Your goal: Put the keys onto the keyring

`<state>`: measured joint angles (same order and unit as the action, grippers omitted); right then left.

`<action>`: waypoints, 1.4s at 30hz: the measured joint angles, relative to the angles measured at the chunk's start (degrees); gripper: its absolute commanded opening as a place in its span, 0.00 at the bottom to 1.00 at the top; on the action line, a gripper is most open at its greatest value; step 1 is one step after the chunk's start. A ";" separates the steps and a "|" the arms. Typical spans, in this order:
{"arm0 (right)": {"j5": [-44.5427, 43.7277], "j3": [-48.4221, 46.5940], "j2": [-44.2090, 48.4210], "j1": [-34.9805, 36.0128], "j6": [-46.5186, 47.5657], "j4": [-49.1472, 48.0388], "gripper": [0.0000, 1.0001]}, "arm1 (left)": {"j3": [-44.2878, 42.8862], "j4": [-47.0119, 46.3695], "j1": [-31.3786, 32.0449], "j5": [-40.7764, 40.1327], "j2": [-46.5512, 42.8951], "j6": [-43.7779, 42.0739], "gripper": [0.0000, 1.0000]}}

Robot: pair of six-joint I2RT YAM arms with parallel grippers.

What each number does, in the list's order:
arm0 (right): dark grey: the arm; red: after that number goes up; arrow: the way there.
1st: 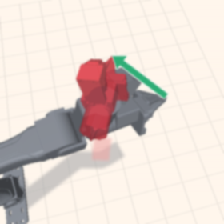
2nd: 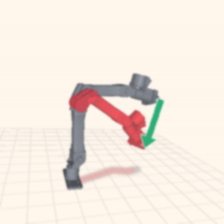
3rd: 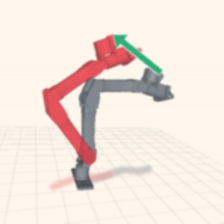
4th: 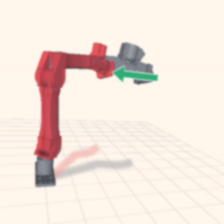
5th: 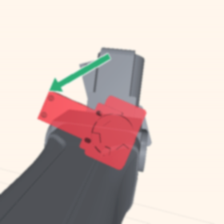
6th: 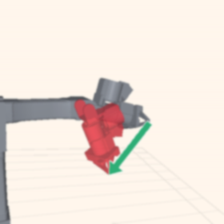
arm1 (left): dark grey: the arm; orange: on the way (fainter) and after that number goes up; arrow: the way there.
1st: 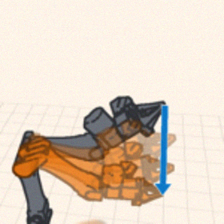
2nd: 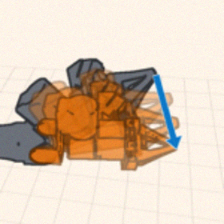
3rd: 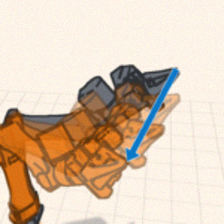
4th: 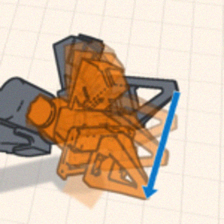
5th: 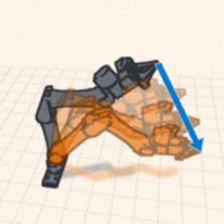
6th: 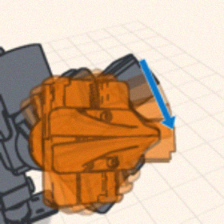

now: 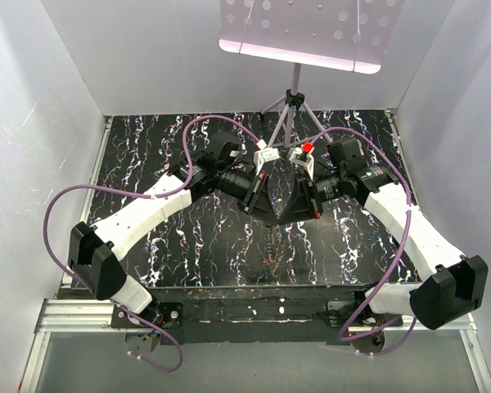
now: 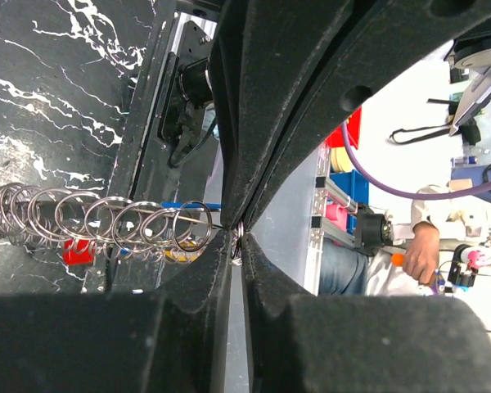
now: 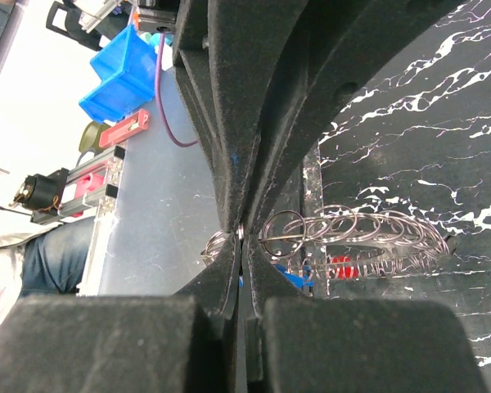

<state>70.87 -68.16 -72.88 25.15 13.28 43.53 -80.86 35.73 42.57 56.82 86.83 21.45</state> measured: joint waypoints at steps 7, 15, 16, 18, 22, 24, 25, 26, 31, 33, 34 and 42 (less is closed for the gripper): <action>-0.15 0.00 0.02 0.00 -1.01 0.00 0.27 | -0.59 0.76 0.04 0.59 0.33 -1.31 0.00; 3.23 -2.97 0.26 -4.35 -1.44 0.66 0.44 | 5.88 -6.10 0.02 -3.80 -4.37 1.57 0.00; 3.89 -4.04 0.46 -5.73 -1.38 0.85 0.44 | 9.90 -10.51 0.00 -4.52 -6.82 3.67 0.00; 4.70 -5.42 1.38 -7.96 -1.14 1.03 0.45 | 19.28 -21.94 -0.02 -7.08 -12.79 9.77 0.00; 5.64 -5.70 3.96 -8.55 -0.20 1.66 0.47 | 38.07 -51.60 0.76 -16.85 -22.88 21.24 0.00; 5.62 -6.40 4.15 -8.59 0.55 2.14 0.47 | 46.05 -66.10 2.80 -25.16 -25.05 24.79 0.00; 5.60 -6.78 4.07 -8.63 0.85 2.23 0.47 | 49.07 -72.22 4.24 -29.00 -25.16 25.90 0.00; 5.44 -7.52 3.89 -8.68 1.49 2.40 0.47 | 51.21 -76.83 5.57 -32.37 -24.79 26.53 0.00; 4.85 -8.52 3.21 -8.79 2.97 1.49 0.47 | 54.21 -92.94 9.68 -43.89 -20.20 27.19 0.00; 4.59 -8.50 3.04 -8.81 3.58 0.63 0.47 | 54.21 -96.39 9.94 -46.34 -19.74 27.15 0.00; 4.50 -8.39 2.97 -8.85 4.17 0.07 0.47 | 54.21 -97.37 10.05 -46.93 -19.74 27.15 0.00; 5.66 -9.09 2.32 -8.96 21.40 5.66 0.53 | 52.41 -97.68 10.05 -47.39 -19.74 27.23 0.00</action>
<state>76.53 -77.25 -70.57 16.19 34.68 49.19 -28.45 -61.95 52.62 9.43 67.09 48.69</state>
